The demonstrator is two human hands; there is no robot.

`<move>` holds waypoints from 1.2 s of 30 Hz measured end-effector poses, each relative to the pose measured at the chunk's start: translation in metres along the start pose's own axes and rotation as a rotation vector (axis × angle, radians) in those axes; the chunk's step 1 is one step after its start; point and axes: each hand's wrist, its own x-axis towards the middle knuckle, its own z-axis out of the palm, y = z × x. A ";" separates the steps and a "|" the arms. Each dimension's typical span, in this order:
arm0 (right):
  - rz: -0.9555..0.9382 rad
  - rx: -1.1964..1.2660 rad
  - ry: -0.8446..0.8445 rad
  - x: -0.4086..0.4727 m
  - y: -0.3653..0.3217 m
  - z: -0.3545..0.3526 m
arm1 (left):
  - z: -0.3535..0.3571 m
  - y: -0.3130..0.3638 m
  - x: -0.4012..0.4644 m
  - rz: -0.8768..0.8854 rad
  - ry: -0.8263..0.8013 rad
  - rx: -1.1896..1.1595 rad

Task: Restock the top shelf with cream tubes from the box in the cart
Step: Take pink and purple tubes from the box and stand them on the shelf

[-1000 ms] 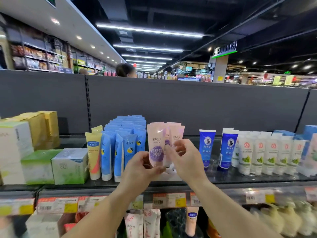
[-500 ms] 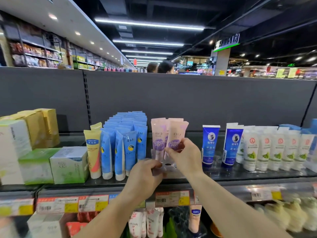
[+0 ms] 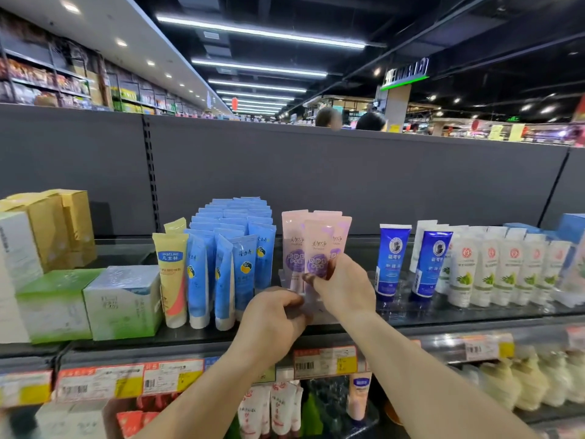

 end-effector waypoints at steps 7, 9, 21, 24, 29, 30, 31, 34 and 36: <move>0.085 -0.056 -0.029 -0.007 -0.002 -0.003 | -0.004 0.004 -0.003 0.018 -0.041 -0.005; 0.101 -0.033 -0.018 -0.011 -0.001 -0.004 | -0.006 0.007 -0.004 -0.007 -0.062 -0.037; -0.061 -0.282 -0.112 -0.088 0.001 -0.037 | -0.028 0.060 -0.060 -0.179 -0.062 0.093; -0.127 -0.330 -0.215 -0.125 0.005 -0.048 | -0.031 0.070 -0.098 -0.235 -0.037 0.209; -0.193 -0.348 -0.414 -0.192 -0.006 -0.050 | -0.045 0.064 -0.174 -0.348 -0.115 0.615; -0.220 -0.350 -0.442 -0.204 -0.012 -0.047 | -0.053 0.060 -0.189 -0.381 -0.113 0.634; -0.253 -0.356 -0.459 -0.216 -0.020 -0.041 | -0.063 0.055 -0.205 -0.414 -0.111 0.647; -0.334 -0.339 -0.507 -0.250 -0.052 -0.021 | -0.100 0.036 -0.250 -0.506 -0.103 0.730; -0.372 -0.286 -0.584 -0.274 -0.077 -0.006 | -0.128 0.023 -0.279 -0.575 -0.083 0.767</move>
